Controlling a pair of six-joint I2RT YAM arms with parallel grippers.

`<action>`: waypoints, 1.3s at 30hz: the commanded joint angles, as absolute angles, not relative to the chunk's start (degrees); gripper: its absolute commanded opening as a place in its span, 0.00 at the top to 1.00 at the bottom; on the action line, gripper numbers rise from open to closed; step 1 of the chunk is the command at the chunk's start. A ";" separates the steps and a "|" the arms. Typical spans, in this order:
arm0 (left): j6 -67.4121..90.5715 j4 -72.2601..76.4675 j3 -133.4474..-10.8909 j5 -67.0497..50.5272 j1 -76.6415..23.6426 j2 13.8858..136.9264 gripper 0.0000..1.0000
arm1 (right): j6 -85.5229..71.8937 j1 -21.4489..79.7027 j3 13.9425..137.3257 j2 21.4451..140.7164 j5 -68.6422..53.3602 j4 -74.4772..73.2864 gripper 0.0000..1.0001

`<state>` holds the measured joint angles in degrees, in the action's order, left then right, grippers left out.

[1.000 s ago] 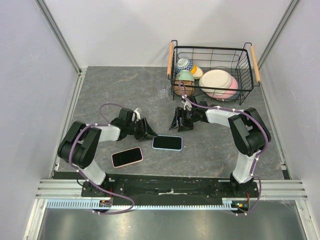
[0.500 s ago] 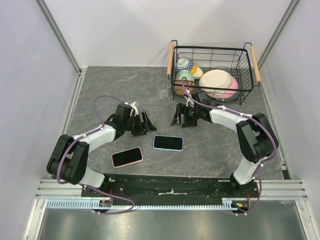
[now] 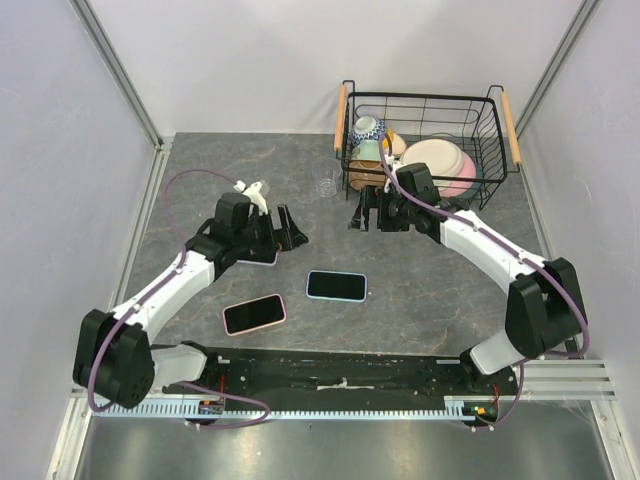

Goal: Put the phone into the phone case

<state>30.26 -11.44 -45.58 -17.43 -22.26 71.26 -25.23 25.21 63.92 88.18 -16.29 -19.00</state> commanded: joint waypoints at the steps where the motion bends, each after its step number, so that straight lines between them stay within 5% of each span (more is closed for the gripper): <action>1: 26.02 -12.39 -48.86 -17.05 -22.24 67.94 0.00 | -23.64 24.87 66.62 84.99 -13.89 -19.25 0.02; 19: 18.02 -22.41 -55.64 -6.42 -22.32 58.99 0.00 | -21.45 24.87 66.62 74.71 -0.35 -21.88 0.02; 39: 18.54 -23.47 -51.07 7.47 -22.32 50.36 0.00 | -20.83 24.87 58.98 62.14 30.23 -31.46 0.02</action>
